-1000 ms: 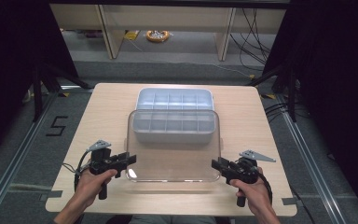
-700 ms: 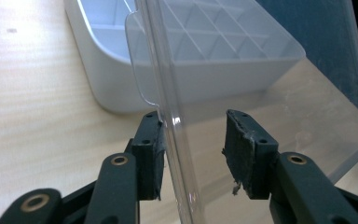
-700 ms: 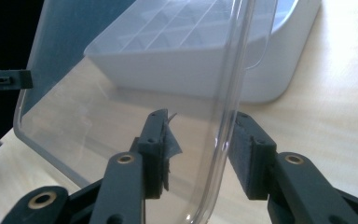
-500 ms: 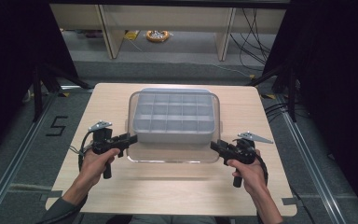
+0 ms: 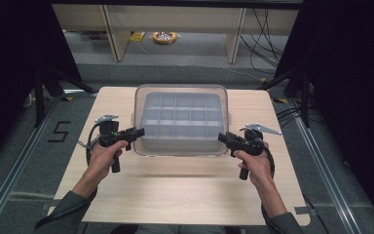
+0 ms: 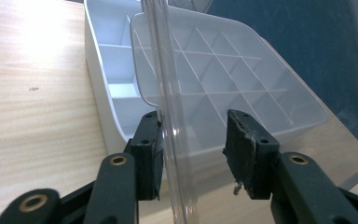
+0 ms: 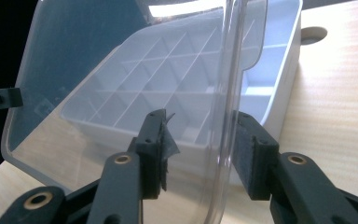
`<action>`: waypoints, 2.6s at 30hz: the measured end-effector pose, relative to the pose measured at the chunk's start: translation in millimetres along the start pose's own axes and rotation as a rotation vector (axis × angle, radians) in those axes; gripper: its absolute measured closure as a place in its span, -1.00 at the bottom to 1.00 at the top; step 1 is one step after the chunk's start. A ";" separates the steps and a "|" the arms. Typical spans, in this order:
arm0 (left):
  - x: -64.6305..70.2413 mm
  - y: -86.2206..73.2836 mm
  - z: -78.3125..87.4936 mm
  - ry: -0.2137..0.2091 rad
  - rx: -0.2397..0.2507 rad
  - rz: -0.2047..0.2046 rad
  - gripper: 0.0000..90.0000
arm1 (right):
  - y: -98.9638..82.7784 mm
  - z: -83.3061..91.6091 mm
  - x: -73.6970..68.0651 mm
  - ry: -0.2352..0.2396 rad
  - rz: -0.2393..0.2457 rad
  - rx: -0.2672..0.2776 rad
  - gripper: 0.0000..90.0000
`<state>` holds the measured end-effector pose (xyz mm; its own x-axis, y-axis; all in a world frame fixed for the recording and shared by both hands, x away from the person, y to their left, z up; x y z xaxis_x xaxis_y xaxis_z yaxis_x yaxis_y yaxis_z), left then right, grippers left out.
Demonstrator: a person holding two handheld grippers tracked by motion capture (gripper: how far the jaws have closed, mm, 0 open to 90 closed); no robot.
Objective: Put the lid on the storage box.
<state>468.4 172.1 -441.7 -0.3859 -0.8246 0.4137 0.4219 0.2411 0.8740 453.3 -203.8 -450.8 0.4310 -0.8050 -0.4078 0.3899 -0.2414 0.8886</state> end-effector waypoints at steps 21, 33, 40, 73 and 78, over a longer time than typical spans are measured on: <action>-11.8 28.5 -49.0 0.073 0.024 0.044 0.24 | 22.7 -44.4 17.3 -0.079 -0.066 0.016 0.27; -22.7 21.1 -64.8 0.099 0.012 0.069 0.21 | 17.9 -59.6 23.6 -0.126 -0.095 -0.001 0.24; -28.1 15.9 -67.5 0.107 0.001 0.074 0.20 | 10.7 -64.1 26.0 -0.135 -0.094 -0.014 0.22; -31.6 1.1 -74.8 0.132 0.023 -0.018 0.03 | 2.1 -64.4 16.4 -0.165 -0.237 -0.054 0.19; -29.6 0.1 -75.5 0.143 0.030 -0.025 0.00 | 1.3 -66.6 23.8 -0.139 -0.141 0.001 0.19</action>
<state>541.8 157.9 -473.1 -0.2742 -0.8944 0.3535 0.3881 0.2334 0.8916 518.3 -187.2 -473.4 0.2552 -0.8303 -0.4955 0.4374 -0.3579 0.8250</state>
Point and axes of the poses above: each handheld gripper's, and its own axes: z roughly backward along the jaws, y roughly out of its top, x roughly to its right, the point moved 4 cm from there along -z, roughly forward along the jaws, and after that the axes turned 14 degrees about x, right-handed, at the moved point
